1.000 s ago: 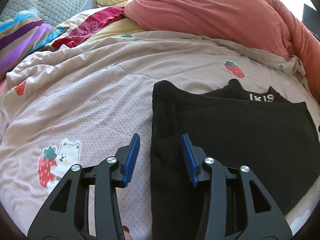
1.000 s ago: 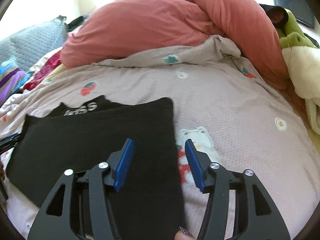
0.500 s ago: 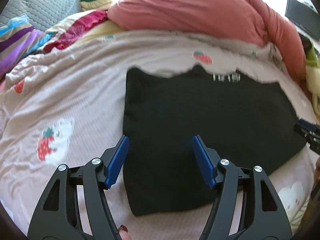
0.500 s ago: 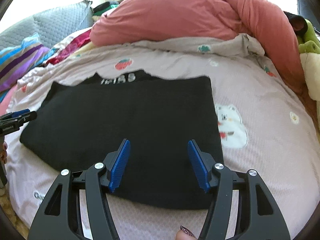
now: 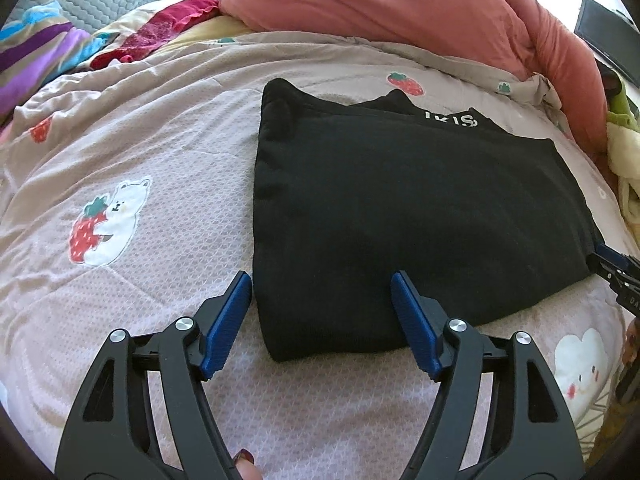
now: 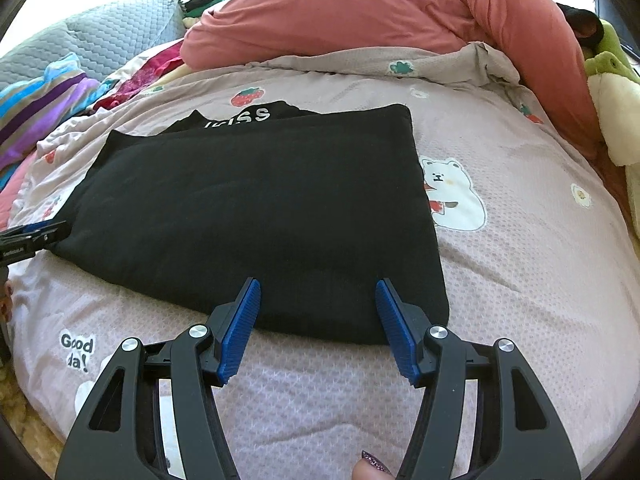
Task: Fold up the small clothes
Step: 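Move both open tools to the long edge of the folded black shirt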
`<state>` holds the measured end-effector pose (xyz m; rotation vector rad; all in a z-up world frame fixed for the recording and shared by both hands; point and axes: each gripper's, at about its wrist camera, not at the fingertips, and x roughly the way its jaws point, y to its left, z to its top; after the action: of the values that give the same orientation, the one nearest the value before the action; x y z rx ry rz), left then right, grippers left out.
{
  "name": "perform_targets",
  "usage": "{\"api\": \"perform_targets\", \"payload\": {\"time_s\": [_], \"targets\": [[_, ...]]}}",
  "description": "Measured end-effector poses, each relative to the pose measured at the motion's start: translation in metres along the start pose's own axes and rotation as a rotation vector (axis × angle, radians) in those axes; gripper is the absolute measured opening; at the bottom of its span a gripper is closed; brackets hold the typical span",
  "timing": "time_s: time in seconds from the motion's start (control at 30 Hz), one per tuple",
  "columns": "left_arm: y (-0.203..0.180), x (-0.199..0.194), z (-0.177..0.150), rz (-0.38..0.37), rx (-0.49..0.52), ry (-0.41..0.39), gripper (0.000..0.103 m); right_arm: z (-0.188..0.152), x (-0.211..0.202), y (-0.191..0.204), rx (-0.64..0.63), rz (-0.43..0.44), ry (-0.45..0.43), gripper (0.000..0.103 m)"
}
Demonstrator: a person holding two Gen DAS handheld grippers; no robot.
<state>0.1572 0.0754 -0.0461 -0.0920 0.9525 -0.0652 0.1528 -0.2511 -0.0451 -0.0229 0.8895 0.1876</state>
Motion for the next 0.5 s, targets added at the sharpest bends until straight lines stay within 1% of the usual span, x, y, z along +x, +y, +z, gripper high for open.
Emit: {"api": "perform_targets", "payload": {"time_s": [0.07,0.17,0.2,0.27,0.33,0.37,0.5], "targets": [[0.001,-0.004,-0.002,0.0,-0.004,-0.007,0.068,0.0,-0.005,0.002,-0.001,0.001,-0.008,0.059],[0.002,-0.009,-0.003,-0.007,-0.014,-0.016,0.07,0.001,-0.015,0.007,-0.006,0.017,-0.026,0.069],[0.003,-0.011,-0.003,-0.009,-0.019,-0.021,0.076,0.002,-0.018,0.01,-0.012,0.02,-0.031,0.069],[0.005,-0.016,-0.001,-0.013,-0.026,-0.039,0.079,0.003,-0.023,0.017,-0.033,0.025,-0.043,0.07],[0.007,-0.02,0.0,-0.014,-0.032,-0.056,0.081,0.005,-0.028,0.028,-0.059,0.03,-0.061,0.076],[0.009,-0.022,0.001,-0.012,-0.037,-0.062,0.084,0.006,-0.029,0.032,-0.07,0.033,-0.066,0.078],[0.018,-0.026,0.004,-0.004,-0.062,-0.078,0.093,0.01,-0.031,0.058,-0.133,0.069,-0.079,0.078]]}}
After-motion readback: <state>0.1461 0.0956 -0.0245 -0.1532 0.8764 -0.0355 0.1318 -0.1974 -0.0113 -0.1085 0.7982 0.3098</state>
